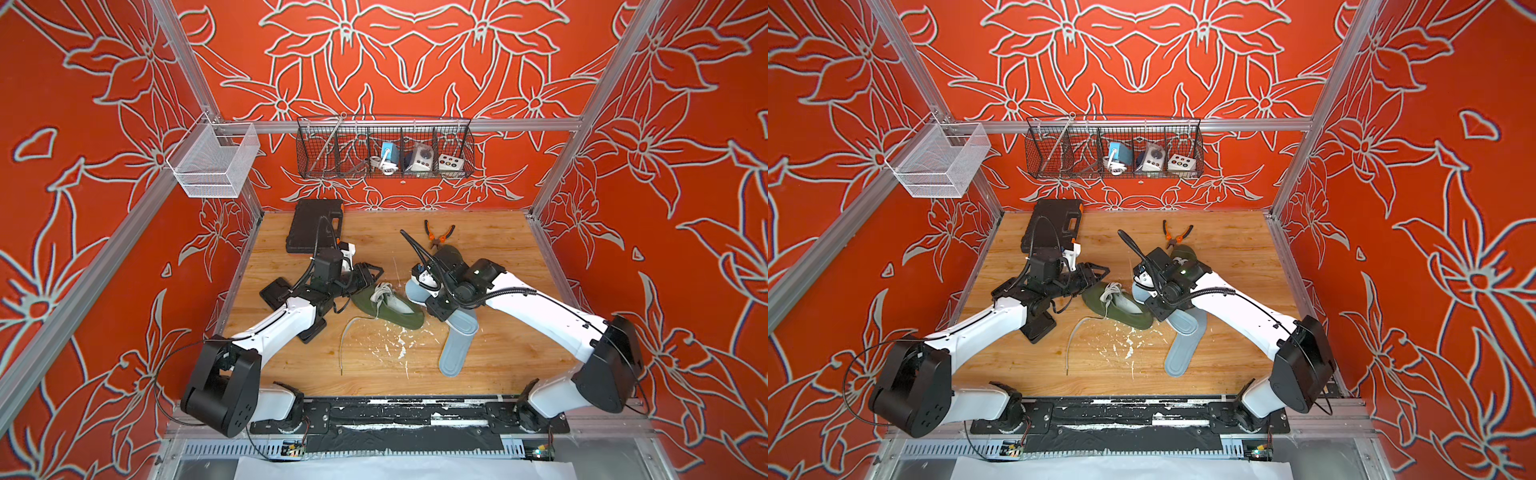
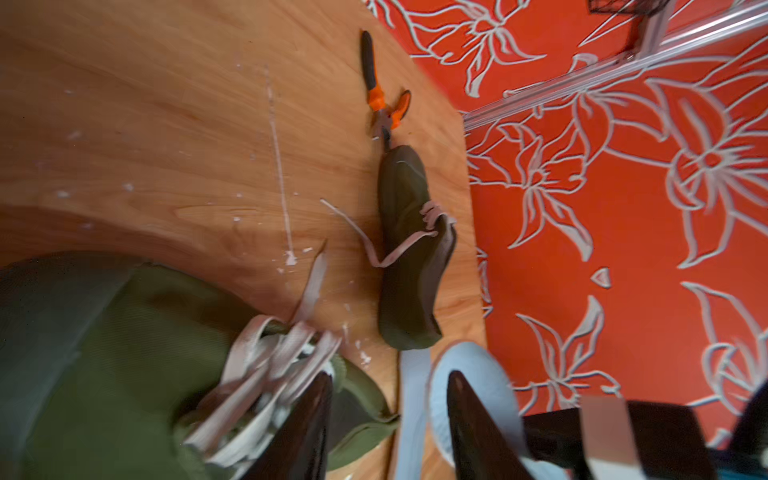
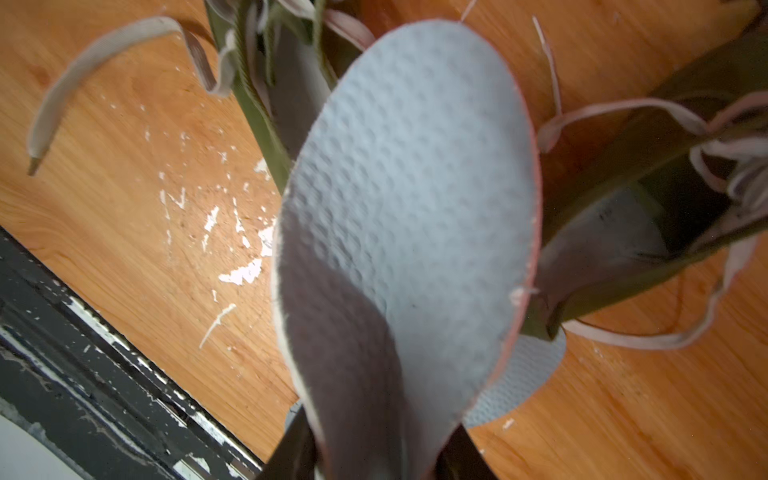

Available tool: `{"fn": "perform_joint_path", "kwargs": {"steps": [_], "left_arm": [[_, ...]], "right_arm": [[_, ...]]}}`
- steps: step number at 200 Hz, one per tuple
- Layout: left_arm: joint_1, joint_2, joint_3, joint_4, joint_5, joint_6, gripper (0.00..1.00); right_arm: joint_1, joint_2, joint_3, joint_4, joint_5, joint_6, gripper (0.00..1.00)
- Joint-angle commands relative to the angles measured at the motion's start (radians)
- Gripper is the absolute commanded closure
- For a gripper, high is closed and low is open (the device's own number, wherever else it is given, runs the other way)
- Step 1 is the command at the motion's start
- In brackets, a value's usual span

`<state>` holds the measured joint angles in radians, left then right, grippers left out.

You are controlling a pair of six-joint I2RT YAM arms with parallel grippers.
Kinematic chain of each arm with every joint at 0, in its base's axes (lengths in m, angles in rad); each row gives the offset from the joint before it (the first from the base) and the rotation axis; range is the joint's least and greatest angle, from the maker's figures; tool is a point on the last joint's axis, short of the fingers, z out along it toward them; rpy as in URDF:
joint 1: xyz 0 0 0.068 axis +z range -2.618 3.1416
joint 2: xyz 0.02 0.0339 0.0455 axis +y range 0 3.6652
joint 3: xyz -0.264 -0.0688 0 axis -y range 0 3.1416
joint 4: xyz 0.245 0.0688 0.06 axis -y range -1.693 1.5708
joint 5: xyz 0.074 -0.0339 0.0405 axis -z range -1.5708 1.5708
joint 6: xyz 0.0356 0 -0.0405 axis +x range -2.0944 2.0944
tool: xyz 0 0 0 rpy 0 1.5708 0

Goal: Insert the insole into the shoe
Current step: Adjust the insole, then insert the insole into the shoe.

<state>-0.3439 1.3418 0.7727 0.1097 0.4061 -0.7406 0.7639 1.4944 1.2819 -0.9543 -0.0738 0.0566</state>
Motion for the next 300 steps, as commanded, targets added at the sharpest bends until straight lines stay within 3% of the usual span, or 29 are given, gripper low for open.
{"fn": "perform_joint_path", "kwargs": {"steps": [1,20,37,61,103,174,215,261,282,300], "left_arm": [[-0.065,-0.004,0.048,-0.211,-0.202,0.315,0.55],[-0.142,0.013,0.098,-0.278,-0.329,0.45,0.59],[-0.181,0.035,0.133,-0.317,-0.374,0.494,0.6],[-0.233,0.062,0.16,-0.343,-0.425,0.509,0.62],[-0.302,0.163,0.227,-0.439,-0.532,0.535,0.52],[-0.339,0.281,0.332,-0.526,-0.645,0.55,0.54],[-0.346,0.309,0.357,-0.57,-0.662,0.566,0.58],[-0.348,0.309,0.36,-0.59,-0.611,0.567,0.55],[-0.348,0.315,0.362,-0.591,-0.616,0.564,0.62],[-0.346,0.327,0.374,-0.602,-0.625,0.557,0.79]], "right_arm": [[-0.038,0.0,0.025,-0.148,0.047,-0.02,0.64],[-0.057,-0.005,0.028,-0.159,0.043,-0.021,0.64],[-0.066,0.0,0.032,-0.169,0.041,-0.023,0.64],[-0.072,0.005,0.032,-0.171,0.036,-0.026,0.64],[-0.08,0.006,0.032,-0.172,0.026,-0.029,0.64],[-0.084,0.004,0.032,-0.186,0.015,-0.029,0.64],[-0.085,0.009,0.046,-0.198,0.017,-0.031,0.64],[-0.084,0.01,0.051,-0.201,0.005,-0.029,0.64],[-0.084,0.012,0.059,-0.205,-0.008,-0.029,0.64],[-0.083,0.011,0.061,-0.211,-0.021,-0.032,0.64]]}}
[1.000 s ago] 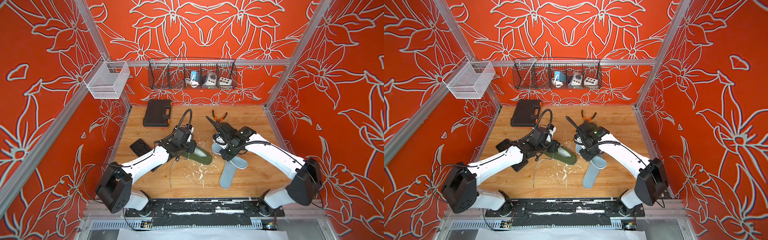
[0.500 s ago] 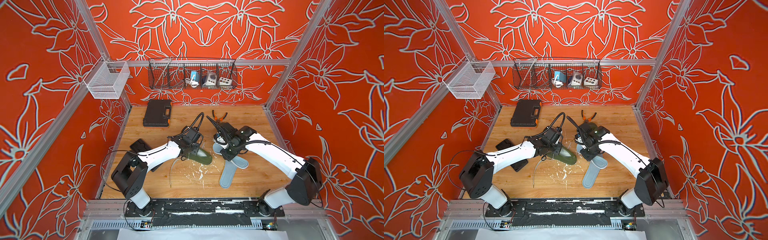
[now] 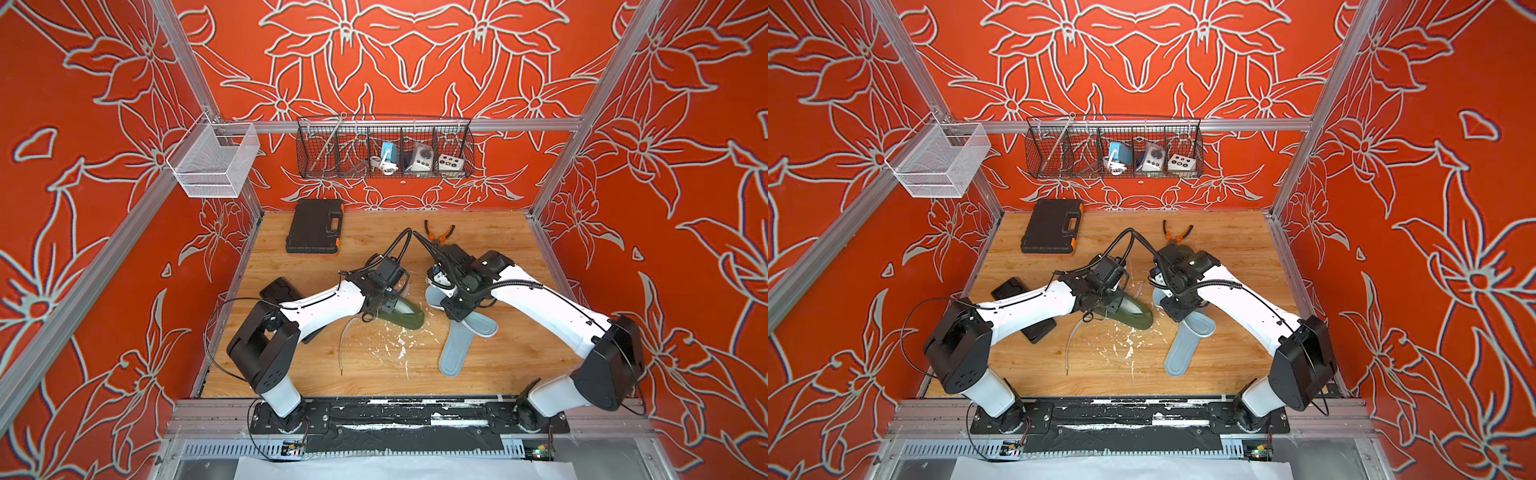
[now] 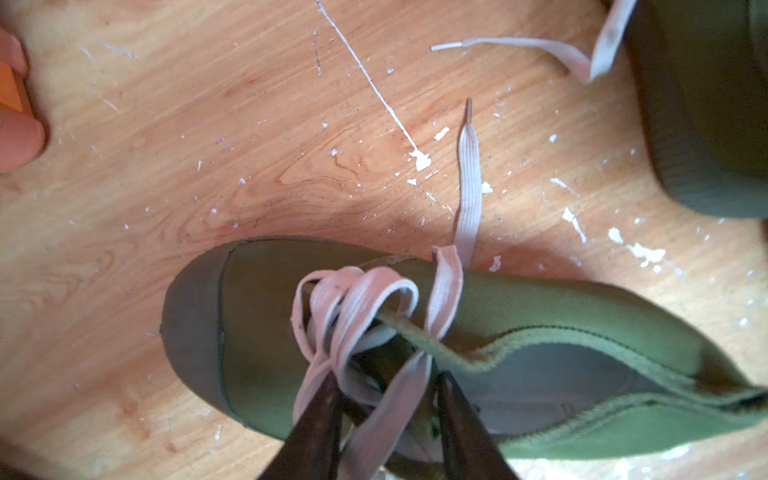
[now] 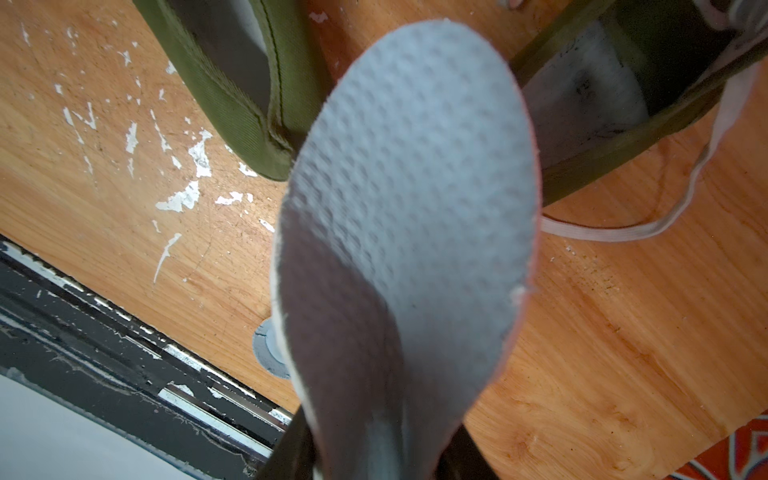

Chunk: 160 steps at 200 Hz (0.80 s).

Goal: Insert the insole into the shoe

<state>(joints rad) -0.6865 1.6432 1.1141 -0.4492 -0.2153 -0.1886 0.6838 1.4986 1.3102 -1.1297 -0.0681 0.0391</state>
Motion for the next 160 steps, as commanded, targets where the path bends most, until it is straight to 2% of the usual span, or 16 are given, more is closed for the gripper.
{"fn": "perform_joint_path", "kwargs": {"steps": [1,15,24,59,101,160], "left_arm": [[-0.005,0.027,0.034,-0.044,-0.004,0.005,0.81],[-0.004,0.036,0.046,-0.051,0.001,-0.004,0.95],[-0.004,0.035,0.05,-0.05,0.005,-0.01,1.0],[0.018,0.024,0.072,-0.059,0.067,-0.023,1.0],[0.134,-0.025,0.022,0.007,0.326,-0.012,1.0],[0.236,-0.058,-0.029,0.071,0.578,0.004,1.0]], "right_arm": [[-0.003,0.008,0.033,-0.036,-0.028,-0.015,0.64],[0.003,0.009,0.036,-0.043,-0.022,-0.02,0.64],[0.008,0.009,0.038,-0.047,-0.022,-0.023,0.64],[0.052,-0.008,0.029,-0.041,-0.035,-0.062,0.65],[0.084,-0.031,0.026,-0.006,-0.044,-0.092,0.65],[0.11,-0.038,0.024,0.037,-0.066,-0.133,0.67]]}}
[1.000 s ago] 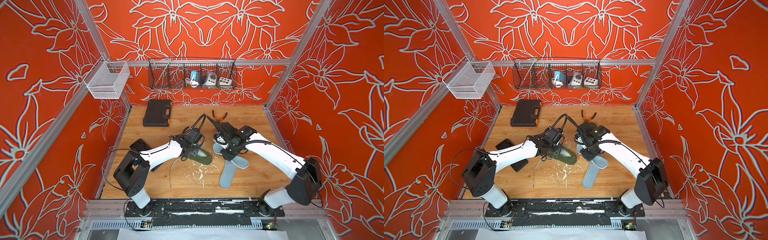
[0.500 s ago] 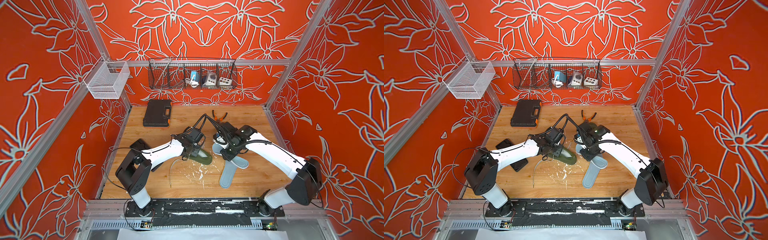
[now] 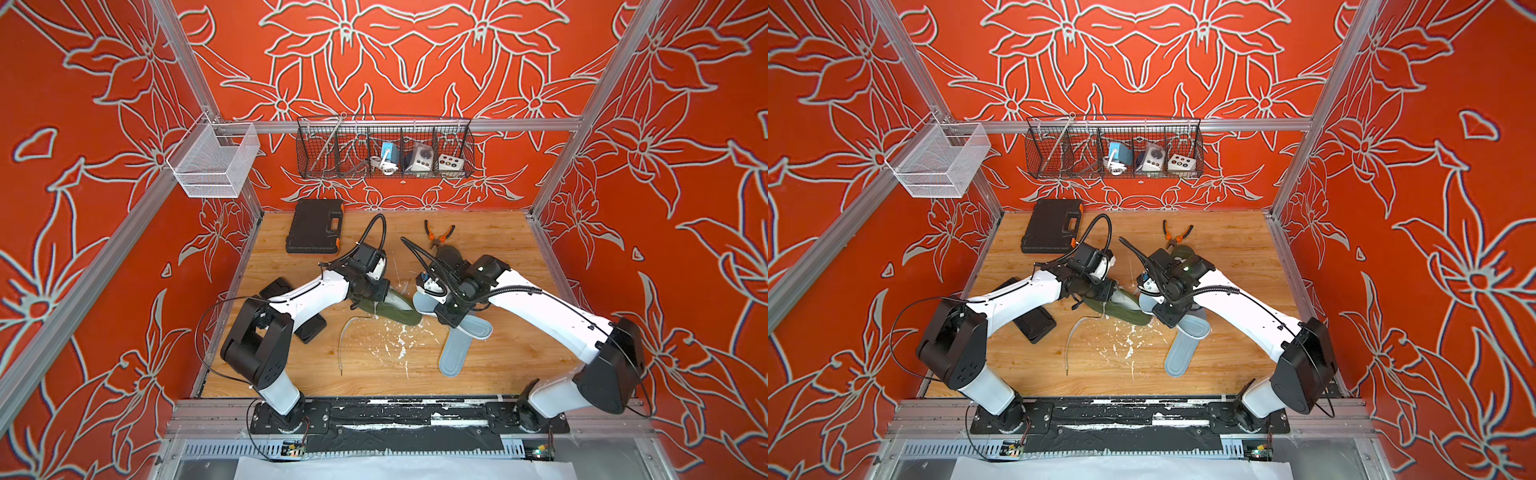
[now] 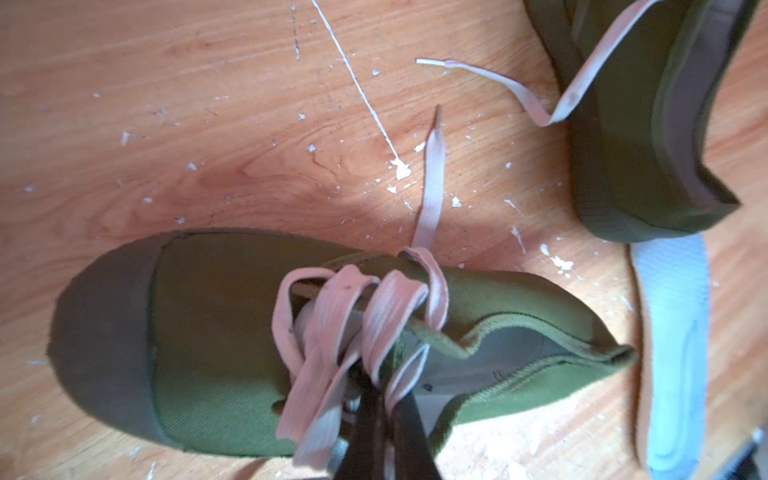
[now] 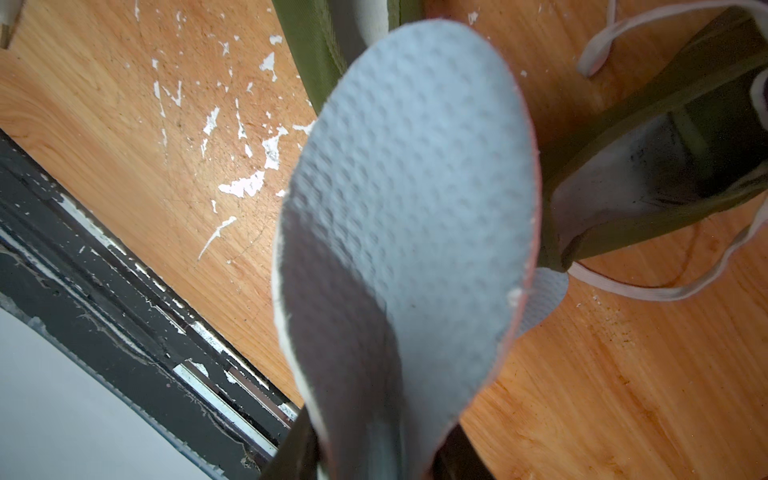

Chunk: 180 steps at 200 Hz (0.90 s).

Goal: Insert the insole into the shoe

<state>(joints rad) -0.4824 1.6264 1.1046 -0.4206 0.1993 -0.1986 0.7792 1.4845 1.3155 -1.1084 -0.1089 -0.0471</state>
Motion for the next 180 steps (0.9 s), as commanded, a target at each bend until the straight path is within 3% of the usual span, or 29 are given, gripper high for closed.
{"fn": "perform_joint_path", "kwargs": {"steps": [1,33,85,180], "left_arm": [[0.033,-0.042,-0.02,0.043,0.169,0.013,1.0],[0.086,-0.041,-0.031,0.057,0.343,0.004,1.0],[0.175,-0.023,-0.042,0.078,0.592,-0.02,1.0],[0.205,-0.016,-0.128,0.213,0.738,-0.099,1.0]], "right_arm": [[0.016,-0.024,0.018,0.016,-0.025,-0.049,0.67],[0.048,-0.017,0.026,0.02,0.001,-0.129,0.67],[0.129,0.071,0.086,-0.028,0.236,-0.273,0.68],[0.171,0.27,0.227,-0.069,0.314,-0.281,0.69]]}}
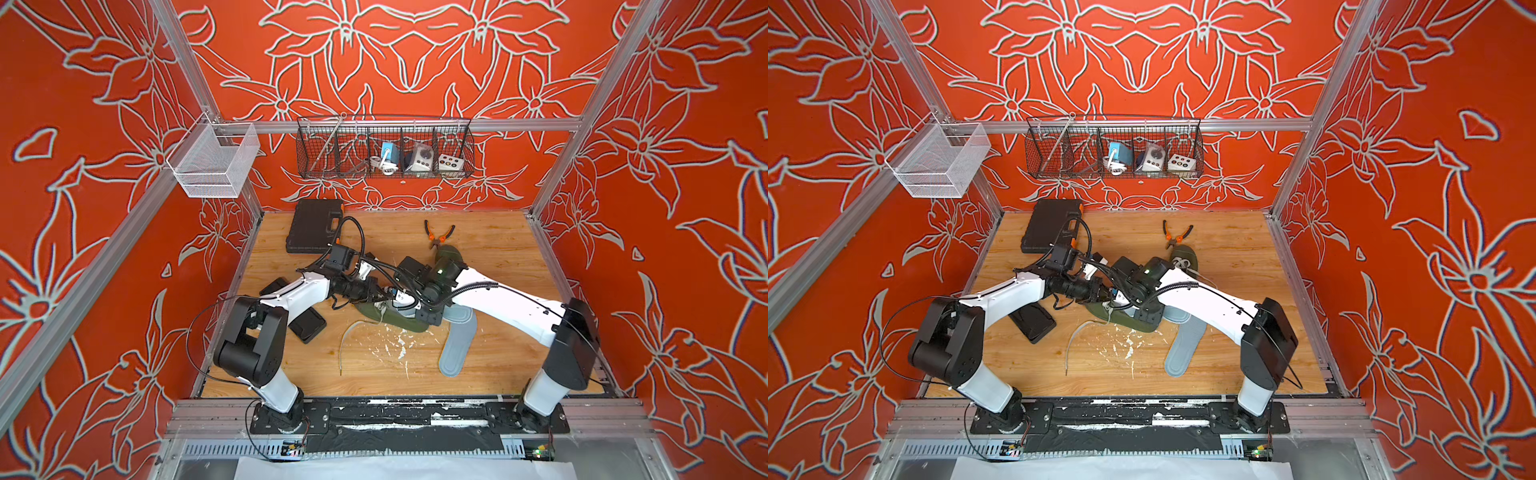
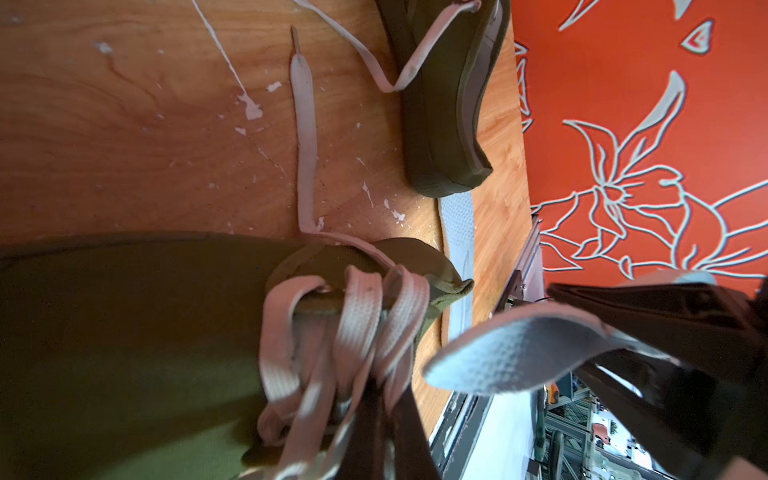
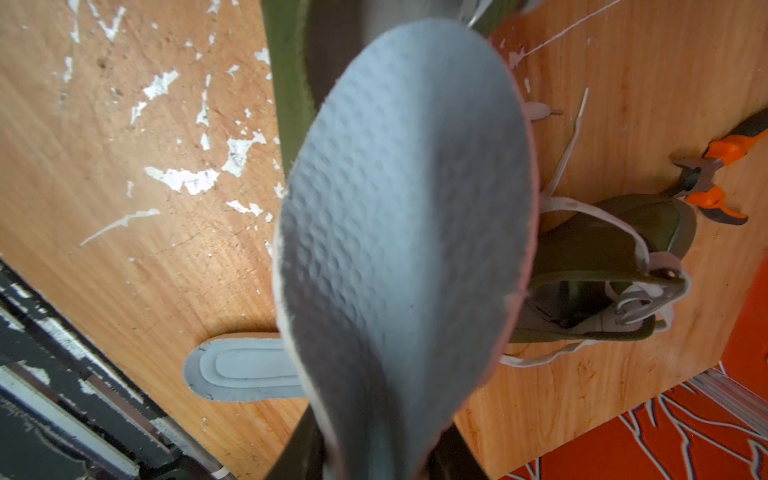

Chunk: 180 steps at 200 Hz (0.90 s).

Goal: Insert the insole into the shoe

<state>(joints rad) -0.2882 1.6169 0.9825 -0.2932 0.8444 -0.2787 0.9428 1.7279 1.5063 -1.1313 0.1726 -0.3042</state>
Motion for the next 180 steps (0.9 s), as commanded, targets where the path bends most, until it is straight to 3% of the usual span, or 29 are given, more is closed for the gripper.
{"fn": "perform_joint_path", "kwargs": {"steps": [1,129,180], "left_arm": [[0.011,-0.005,-0.007,0.087,0.094,-0.02,1.0],[0.015,-0.022,-0.113,0.262,0.134,-0.131,1.0],[0.021,-0.023,-0.105,0.256,0.137,-0.127,1.0]], "right_arm": [[0.008,0.028,0.037,-0.046,0.033,-0.024,0.69],[0.022,0.146,0.052,-0.039,-0.05,-0.012,0.69],[0.045,0.104,0.039,-0.092,0.112,0.035,0.73]]}}
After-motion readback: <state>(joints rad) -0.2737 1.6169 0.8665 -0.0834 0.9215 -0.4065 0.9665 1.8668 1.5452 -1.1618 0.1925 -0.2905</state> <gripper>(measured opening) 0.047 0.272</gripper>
